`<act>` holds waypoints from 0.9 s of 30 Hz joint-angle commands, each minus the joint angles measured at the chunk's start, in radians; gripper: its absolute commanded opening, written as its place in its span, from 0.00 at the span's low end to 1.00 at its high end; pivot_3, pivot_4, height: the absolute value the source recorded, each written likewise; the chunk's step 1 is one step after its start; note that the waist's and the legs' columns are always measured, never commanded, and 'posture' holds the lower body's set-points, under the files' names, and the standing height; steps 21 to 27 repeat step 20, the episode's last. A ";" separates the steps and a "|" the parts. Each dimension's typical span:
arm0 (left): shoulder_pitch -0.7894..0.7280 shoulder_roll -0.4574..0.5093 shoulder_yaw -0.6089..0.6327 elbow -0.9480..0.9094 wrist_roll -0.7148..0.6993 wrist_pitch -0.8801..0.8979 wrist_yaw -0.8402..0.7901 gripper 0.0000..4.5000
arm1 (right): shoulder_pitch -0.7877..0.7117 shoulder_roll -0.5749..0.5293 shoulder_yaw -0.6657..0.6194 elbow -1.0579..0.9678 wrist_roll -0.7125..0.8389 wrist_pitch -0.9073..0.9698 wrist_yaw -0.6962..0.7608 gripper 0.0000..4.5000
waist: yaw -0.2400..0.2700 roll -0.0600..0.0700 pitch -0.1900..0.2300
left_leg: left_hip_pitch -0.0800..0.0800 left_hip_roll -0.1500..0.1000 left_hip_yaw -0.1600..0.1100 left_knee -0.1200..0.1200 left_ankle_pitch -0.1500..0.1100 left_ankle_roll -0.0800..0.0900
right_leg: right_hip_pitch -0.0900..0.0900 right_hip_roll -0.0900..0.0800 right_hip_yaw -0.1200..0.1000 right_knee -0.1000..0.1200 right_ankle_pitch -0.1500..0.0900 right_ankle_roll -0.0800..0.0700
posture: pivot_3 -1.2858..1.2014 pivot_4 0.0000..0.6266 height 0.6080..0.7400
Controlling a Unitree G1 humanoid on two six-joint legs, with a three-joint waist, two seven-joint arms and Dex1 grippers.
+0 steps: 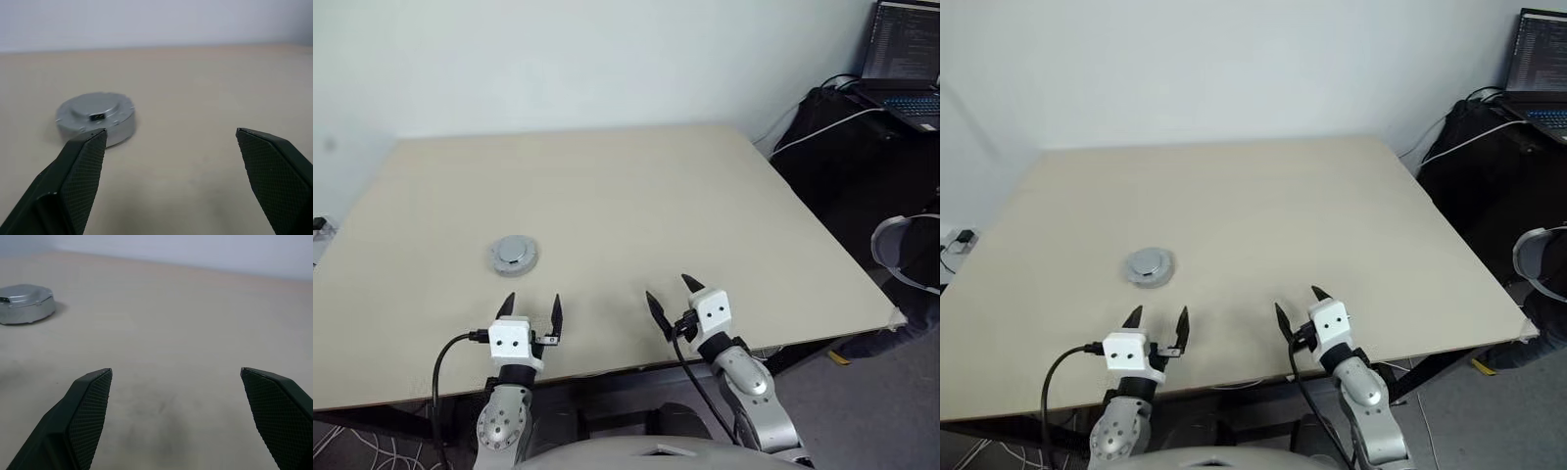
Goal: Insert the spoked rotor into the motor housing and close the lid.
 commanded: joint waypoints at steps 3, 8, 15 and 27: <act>-0.045 0.016 -0.009 0.007 0.016 -0.011 -0.007 1.00 | 0.001 0.012 -0.024 -0.040 0.002 -0.026 -0.024 1.00 | 0.000 0.000 0.000 | 0.000 0.000 0.000 0.000 0.000 0.000 | 0.000 0.000 0.000 0.000 0.000 0.000 | 0.52 0.00 1.00; -0.065 0.024 -0.010 -0.002 0.018 0.008 -0.010 1.00 | 0.005 0.020 -0.028 -0.040 0.002 -0.026 -0.033 1.00 | 0.001 0.001 0.000 | 0.000 0.000 0.000 0.002 0.000 0.000 | 0.000 0.001 0.000 0.001 0.000 0.000 | 0.52 0.00 1.00; -0.078 0.028 -0.018 -0.014 0.025 0.034 -0.013 1.00 | 0.015 0.029 -0.025 -0.047 -0.008 -0.029 -0.055 1.00 | 0.002 0.001 -0.001 | 0.000 0.000 0.000 0.003 0.000 0.000 | 0.001 0.001 0.000 0.001 0.000 0.000 | 0.52 0.00 1.00; -0.075 0.029 -0.017 -0.026 0.016 0.049 -0.016 1.00 | 0.021 0.029 -0.022 -0.055 -0.012 -0.025 -0.057 1.00 | 0.002 0.001 -0.001 | 0.000 0.000 0.000 0.003 0.000 0.000 | 0.001 0.002 0.000 0.002 0.000 0.000 | 0.52 0.00 1.00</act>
